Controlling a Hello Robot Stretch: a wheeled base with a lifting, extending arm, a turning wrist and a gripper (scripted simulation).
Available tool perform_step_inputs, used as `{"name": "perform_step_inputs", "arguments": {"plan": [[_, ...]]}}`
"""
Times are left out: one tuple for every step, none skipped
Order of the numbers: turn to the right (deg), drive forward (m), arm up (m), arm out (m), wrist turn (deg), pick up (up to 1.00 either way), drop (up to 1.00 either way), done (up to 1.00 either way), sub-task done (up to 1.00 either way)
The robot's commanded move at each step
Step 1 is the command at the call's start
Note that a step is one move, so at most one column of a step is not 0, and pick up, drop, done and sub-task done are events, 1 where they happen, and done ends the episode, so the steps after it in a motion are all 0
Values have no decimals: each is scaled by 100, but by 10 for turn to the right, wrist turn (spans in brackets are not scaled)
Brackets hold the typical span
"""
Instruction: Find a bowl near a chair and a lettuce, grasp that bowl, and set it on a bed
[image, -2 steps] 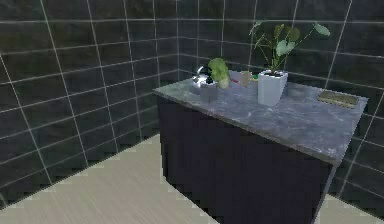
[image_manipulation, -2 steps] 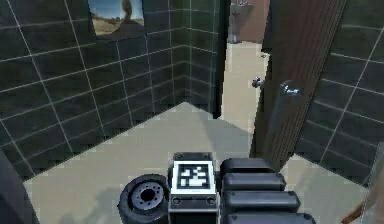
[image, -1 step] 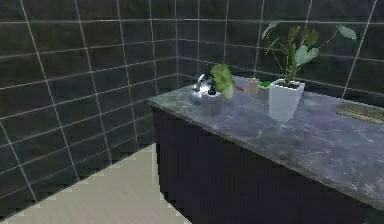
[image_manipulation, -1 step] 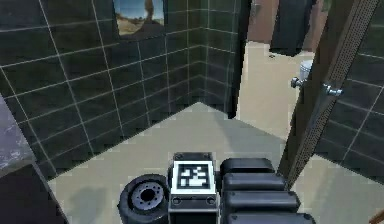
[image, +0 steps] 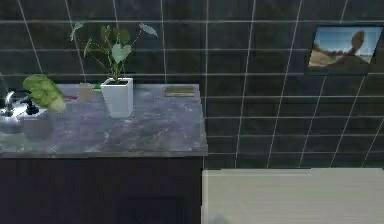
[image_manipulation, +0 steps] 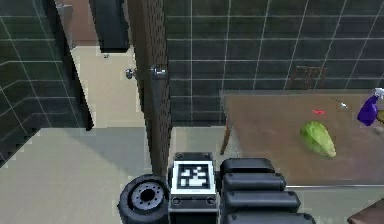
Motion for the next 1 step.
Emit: {"name": "perform_step_inputs", "arguments": {"plan": [[450, 0, 0, 0, 0, 0, 0, 0, 0]]}}
